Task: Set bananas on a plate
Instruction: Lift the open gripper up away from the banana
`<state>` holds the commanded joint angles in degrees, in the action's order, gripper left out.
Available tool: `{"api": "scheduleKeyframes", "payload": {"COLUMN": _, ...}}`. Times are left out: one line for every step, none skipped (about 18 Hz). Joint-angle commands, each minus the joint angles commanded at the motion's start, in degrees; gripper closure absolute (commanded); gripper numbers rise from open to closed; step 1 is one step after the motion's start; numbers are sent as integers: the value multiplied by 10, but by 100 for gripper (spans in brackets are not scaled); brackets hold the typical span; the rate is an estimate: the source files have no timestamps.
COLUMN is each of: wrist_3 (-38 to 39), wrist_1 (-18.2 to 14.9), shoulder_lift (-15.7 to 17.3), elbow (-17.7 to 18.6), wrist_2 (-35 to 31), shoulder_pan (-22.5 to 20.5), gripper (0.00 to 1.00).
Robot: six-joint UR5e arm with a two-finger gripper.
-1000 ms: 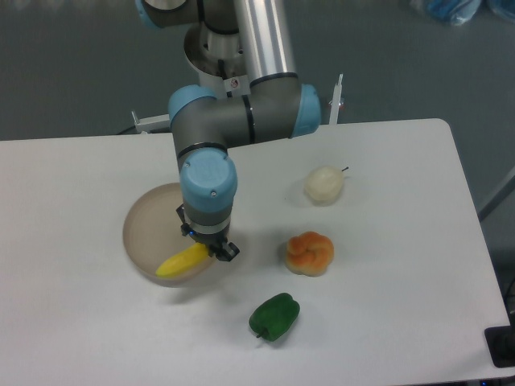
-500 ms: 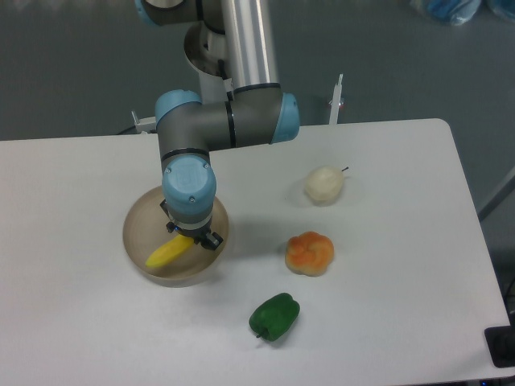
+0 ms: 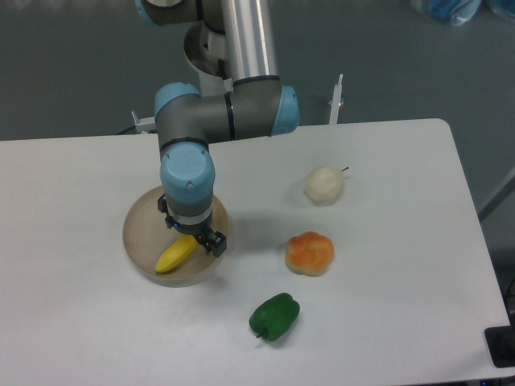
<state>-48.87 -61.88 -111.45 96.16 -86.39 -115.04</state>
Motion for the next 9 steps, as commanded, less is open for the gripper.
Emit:
{"api": "scheduleKeyframes", "payload": {"wrist_3": -1, "wrist_1": 1, "shoulder_lift": 1, "elbow": -11, "wrist_2": -1, "shoulder_pan": -6, "gripper": 0}}
{"api": "scheduleKeyframes", "payload": {"wrist_3": -3, "wrist_1": 4, "shoulder_lift": 1, "elbow": -23, "wrist_2": -1, "shoulder_pan": -8, "gripper": 0}}
{"api": "scheduleKeyframes", "payload": {"wrist_3": -3, "wrist_1": 10, "shoulder_lift": -3, "elbow": -40, "wrist_2": -4, "shoulder_pan": -8, "gripper": 0}}
{"api": "scheduleKeyframes", "payload": {"wrist_3": -3, "wrist_1": 14, "shoulder_lift": -7, "elbow": -60, "wrist_2": -17, "shoulder_pan": -7, "gripper": 0}}
{"api": "scheduleKeyframes", "payload": {"wrist_3": -4, "wrist_1": 10, "shoulder_lift": -8, "elbow": -78, "wrist_2": -49, "shoulder_pan": -9, "gripper": 0}}
{"api": "scheduleKeyframes", "payload": {"wrist_3": -4, "wrist_1": 11, "shoulder_lift": -7, "elbow": -82, "wrist_2": -62, "shoulder_pan": -11, "gripper": 0}}
{"api": "scheduleKeyframes", "payload": {"wrist_3": -6, "wrist_1": 11, "shoulder_lift": -7, "elbow": -87, "wrist_2": -69, "shoulder_pan": -15, "gripper": 0}}
{"api": "scheduleKeyframes", "payload": {"wrist_3": -14, "wrist_1": 7, "shoulder_lift": -6, "elbow": -95, "wrist_2": -67, "shoulder_pan": -20, "gripper": 0}}
{"api": "scheduleKeyframes", "payload": {"wrist_3": -23, "wrist_1": 5, "shoulder_lift": -4, "elbow": -101, "wrist_2": -69, "shoulder_pan": -29, "gripper": 0}}
